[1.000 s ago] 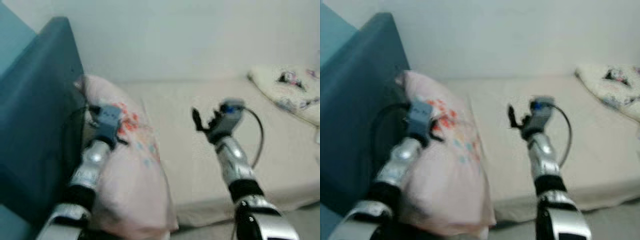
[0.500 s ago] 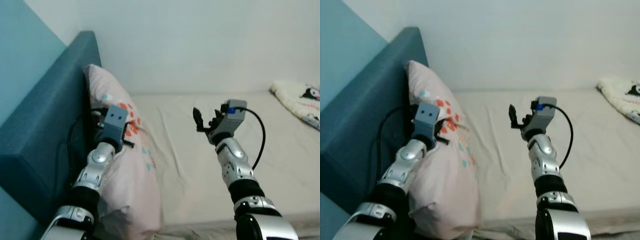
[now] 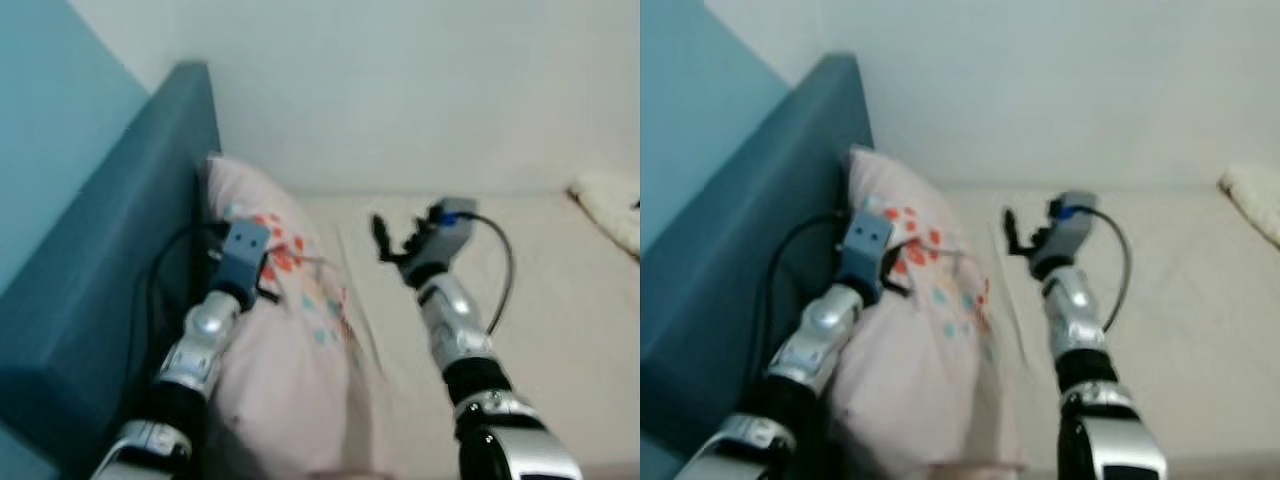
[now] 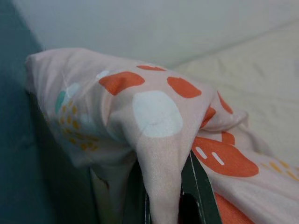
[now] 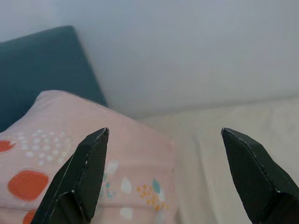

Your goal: Clean up the room

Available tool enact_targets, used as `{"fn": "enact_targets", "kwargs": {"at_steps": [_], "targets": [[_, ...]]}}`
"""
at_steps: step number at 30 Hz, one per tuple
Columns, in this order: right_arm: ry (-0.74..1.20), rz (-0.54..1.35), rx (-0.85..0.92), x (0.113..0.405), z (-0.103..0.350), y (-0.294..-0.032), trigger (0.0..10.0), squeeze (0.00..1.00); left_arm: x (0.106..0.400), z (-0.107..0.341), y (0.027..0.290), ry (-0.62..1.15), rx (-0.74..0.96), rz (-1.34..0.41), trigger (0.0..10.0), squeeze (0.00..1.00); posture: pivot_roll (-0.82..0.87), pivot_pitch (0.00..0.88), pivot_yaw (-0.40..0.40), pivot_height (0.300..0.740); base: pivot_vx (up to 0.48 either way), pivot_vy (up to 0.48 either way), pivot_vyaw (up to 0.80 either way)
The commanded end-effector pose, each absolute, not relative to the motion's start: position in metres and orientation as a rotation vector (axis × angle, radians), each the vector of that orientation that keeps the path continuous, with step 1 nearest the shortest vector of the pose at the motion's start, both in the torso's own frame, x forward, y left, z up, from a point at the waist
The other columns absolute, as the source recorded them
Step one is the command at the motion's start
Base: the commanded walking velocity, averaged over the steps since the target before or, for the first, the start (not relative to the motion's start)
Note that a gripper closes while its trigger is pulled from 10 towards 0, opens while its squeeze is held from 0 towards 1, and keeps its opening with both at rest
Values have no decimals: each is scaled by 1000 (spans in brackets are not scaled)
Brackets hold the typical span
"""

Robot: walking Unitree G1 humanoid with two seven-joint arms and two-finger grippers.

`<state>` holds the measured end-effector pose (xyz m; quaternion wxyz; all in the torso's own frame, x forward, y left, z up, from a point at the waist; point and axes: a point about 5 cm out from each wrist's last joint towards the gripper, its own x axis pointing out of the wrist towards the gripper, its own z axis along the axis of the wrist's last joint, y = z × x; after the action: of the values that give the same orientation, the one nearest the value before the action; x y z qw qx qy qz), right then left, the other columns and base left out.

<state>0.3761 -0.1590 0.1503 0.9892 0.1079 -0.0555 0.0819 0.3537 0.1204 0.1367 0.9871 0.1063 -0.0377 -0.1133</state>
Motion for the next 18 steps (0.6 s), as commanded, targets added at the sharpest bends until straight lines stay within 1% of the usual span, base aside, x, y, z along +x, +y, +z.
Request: {"fn": "enact_targets", "kwargs": {"at_steps": [1,6,11,17,18], "targets": [[-107,136,227,375,148,-166,10000,0,356,158,114,-171,217,-243,10000,0,-84,0,-20,740,442,0,0],[-106,135,228,375,148,-167,10000,0,357,160,113,-170,202,-235,10000,0,-81,0,-22,740,391,0,0],[-110,137,227,376,150,-166,10000,0,354,155,109,-142,188,-250,10000,0,-85,0,-26,740,0,0,0],[-107,136,223,377,150,-167,10000,0,353,150,108,-113,175,-240,10000,0,-88,0,-29,740,0,-448,0],[-107,135,222,377,151,-168,10000,0,353,150,109,-111,171,-226,10000,0,-88,0,-34,740,0,0,0]]}}
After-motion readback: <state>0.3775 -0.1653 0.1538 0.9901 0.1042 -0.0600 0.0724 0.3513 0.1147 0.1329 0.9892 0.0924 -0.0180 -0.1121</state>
